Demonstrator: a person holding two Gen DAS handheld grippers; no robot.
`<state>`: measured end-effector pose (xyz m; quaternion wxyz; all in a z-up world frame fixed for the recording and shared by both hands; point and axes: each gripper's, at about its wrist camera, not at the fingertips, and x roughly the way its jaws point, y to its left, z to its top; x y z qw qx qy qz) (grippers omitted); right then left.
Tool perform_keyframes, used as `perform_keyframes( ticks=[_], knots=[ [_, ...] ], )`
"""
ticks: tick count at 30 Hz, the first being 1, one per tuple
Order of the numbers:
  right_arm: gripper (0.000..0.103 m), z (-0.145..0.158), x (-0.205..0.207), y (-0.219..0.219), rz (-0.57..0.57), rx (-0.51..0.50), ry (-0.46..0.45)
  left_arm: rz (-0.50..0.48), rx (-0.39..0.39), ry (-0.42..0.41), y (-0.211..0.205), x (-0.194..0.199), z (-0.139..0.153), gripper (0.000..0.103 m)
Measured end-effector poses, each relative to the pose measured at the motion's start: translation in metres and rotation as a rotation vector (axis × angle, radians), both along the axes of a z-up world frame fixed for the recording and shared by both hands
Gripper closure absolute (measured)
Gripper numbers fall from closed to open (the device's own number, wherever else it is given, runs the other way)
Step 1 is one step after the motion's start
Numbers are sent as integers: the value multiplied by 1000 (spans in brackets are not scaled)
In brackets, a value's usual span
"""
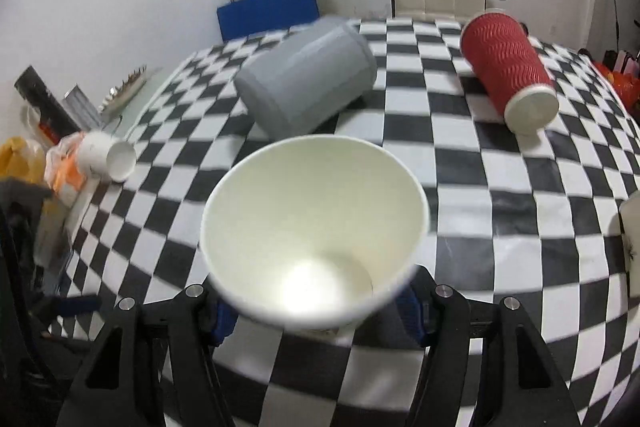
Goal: Flip cup upright
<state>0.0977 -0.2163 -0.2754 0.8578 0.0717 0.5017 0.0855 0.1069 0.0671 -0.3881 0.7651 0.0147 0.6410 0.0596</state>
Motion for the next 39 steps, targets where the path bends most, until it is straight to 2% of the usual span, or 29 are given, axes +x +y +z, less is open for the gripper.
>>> perform_keyframes(
  ticks=[3, 9, 13, 15, 23, 33, 39],
  knots=[
    [17, 3, -11, 1, -4, -25, 37, 6, 1, -19, 5, -12, 9, 8],
    [15, 21, -37, -10, -76, -82, 95, 11, 16, -101, 7, -25, 47, 7],
    [14, 46, -60, -27, -168, -130, 131, -13, -1, -157, 0, -37, 75, 7],
    [14, 58, -68, -34, -192, -135, 139, -21, 4, -176, -15, -34, 95, 4],
    [13, 133, -98, -47, -223, -189, 109, -93, -13, -299, -42, -32, 160, 4],
    [13, 253, -136, -58, -214, -201, 41, -164, -59, -410, -63, -69, 261, 4],
    [13, 317, -162, -63, -208, -206, -2, -159, -76, -477, -66, -92, 312, 4]
  ],
)
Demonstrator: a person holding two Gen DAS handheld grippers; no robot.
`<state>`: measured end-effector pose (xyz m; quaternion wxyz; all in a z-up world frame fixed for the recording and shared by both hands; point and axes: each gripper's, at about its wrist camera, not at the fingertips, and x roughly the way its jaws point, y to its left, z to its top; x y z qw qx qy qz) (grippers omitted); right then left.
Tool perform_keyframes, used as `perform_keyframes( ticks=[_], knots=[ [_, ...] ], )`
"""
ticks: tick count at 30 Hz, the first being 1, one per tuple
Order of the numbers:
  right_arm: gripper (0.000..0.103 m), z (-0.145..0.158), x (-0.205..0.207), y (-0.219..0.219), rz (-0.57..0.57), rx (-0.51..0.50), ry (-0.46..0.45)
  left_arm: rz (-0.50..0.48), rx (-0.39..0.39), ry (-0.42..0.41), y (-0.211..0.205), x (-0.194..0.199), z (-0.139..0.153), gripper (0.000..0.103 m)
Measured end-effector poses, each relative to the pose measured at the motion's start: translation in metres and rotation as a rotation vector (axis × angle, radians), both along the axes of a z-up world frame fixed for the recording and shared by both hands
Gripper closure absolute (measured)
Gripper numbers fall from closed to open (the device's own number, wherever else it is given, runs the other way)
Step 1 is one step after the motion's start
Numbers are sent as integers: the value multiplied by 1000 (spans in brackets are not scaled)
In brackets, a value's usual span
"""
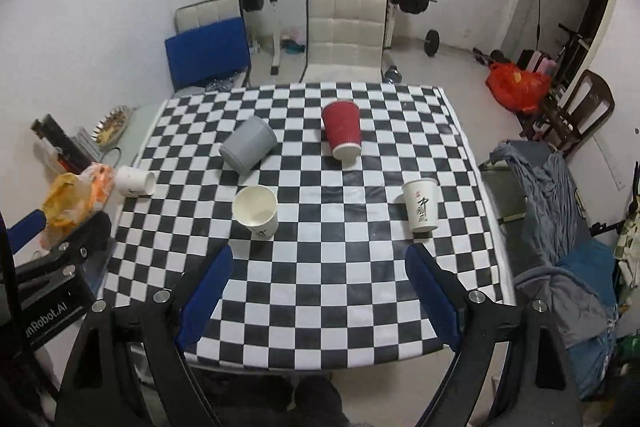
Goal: Flip cup upright
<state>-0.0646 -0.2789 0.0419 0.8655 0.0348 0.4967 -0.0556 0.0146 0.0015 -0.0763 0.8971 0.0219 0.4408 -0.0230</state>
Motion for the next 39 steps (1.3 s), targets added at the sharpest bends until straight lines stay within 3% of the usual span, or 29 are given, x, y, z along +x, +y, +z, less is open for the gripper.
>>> perform_keyframes(
  ticks=[6, 16, 39],
  knots=[
    [13, 42, -16, -5, -5, 2, -25, 19, -9, -15, 1, -16, 32, 4],
    [13, 85, -32, 0, 17, -4, -45, 62, -6, 4, 7, -29, 57, 4],
    [13, 110, -45, 9, 1, -2, -23, 82, 11, 5, 14, -44, 71, 4]
  ],
)
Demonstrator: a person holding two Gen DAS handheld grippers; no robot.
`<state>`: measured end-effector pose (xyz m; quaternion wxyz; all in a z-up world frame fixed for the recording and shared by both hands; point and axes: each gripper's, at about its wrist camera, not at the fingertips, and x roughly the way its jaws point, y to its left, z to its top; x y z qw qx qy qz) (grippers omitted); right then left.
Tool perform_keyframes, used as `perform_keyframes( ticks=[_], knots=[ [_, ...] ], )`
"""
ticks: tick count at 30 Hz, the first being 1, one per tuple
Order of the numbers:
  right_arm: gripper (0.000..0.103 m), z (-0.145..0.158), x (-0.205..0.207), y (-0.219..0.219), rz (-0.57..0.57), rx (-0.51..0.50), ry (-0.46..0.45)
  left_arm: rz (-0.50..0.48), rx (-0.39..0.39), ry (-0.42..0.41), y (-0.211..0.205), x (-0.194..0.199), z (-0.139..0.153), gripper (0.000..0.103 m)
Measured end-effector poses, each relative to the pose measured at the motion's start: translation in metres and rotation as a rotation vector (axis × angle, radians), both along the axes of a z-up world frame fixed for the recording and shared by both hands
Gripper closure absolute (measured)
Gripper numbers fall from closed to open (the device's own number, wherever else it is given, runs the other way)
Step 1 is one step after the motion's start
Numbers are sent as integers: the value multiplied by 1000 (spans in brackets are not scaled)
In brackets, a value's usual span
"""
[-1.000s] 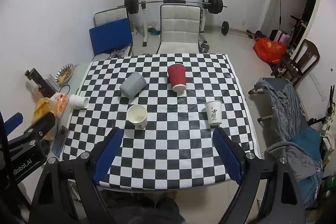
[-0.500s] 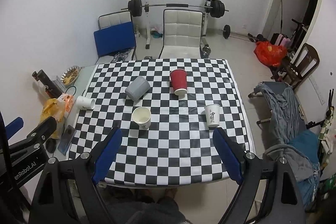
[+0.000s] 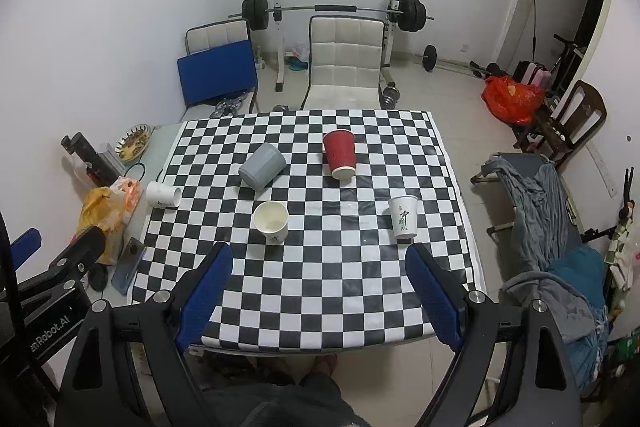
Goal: Flip cup upright
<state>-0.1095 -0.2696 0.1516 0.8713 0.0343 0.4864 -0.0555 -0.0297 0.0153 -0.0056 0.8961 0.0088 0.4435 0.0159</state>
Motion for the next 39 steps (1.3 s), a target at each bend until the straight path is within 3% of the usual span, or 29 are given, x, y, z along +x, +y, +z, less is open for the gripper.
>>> perform_keyframes(
  ticks=[39],
  knots=[
    [13, 0, 3, 1, 1, -5, 1, -5, 6, 0, 2, 0, 0, 4]
  ],
)
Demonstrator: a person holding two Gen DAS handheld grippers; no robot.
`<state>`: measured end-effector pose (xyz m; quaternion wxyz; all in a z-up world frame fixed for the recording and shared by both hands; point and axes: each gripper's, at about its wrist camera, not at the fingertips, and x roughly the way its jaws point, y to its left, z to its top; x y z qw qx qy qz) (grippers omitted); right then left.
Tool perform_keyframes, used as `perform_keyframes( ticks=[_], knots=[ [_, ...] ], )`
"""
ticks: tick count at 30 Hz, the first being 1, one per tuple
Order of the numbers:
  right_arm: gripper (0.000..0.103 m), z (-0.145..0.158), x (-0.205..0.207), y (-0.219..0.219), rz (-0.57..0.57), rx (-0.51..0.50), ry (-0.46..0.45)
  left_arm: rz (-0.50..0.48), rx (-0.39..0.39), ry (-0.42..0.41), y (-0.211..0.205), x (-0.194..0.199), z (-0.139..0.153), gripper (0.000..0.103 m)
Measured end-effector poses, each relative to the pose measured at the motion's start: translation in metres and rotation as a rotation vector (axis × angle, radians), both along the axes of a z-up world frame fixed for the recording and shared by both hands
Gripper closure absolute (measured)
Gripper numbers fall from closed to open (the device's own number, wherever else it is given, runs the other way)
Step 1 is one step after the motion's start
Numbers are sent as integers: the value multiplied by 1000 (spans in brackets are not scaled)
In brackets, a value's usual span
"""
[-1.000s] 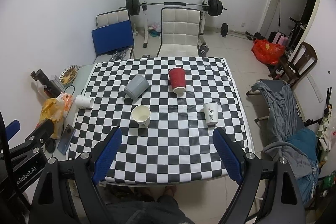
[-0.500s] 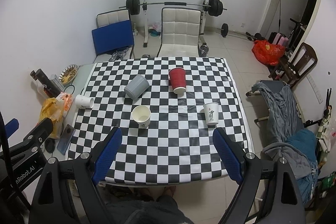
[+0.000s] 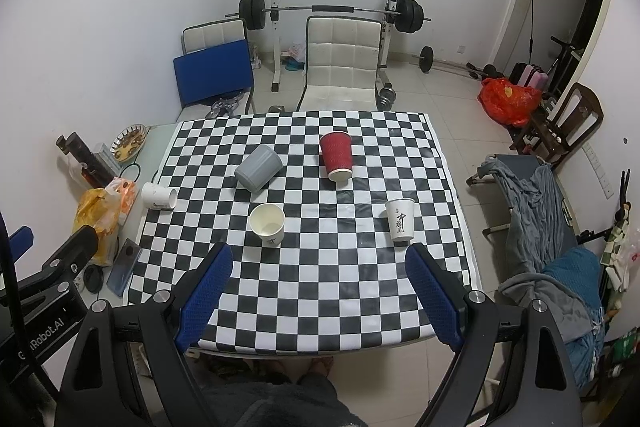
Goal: Flip cup upright
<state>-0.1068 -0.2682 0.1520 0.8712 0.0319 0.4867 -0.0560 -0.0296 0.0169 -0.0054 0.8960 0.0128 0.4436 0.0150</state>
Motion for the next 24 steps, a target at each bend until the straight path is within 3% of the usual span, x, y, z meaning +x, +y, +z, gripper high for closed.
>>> perform_keyframes(
  ticks=[24],
  knots=[
    [13, 3, 3, -2, 0, -5, 1, -2, 0, 1, 6, 0, 2, 4]
  ],
)
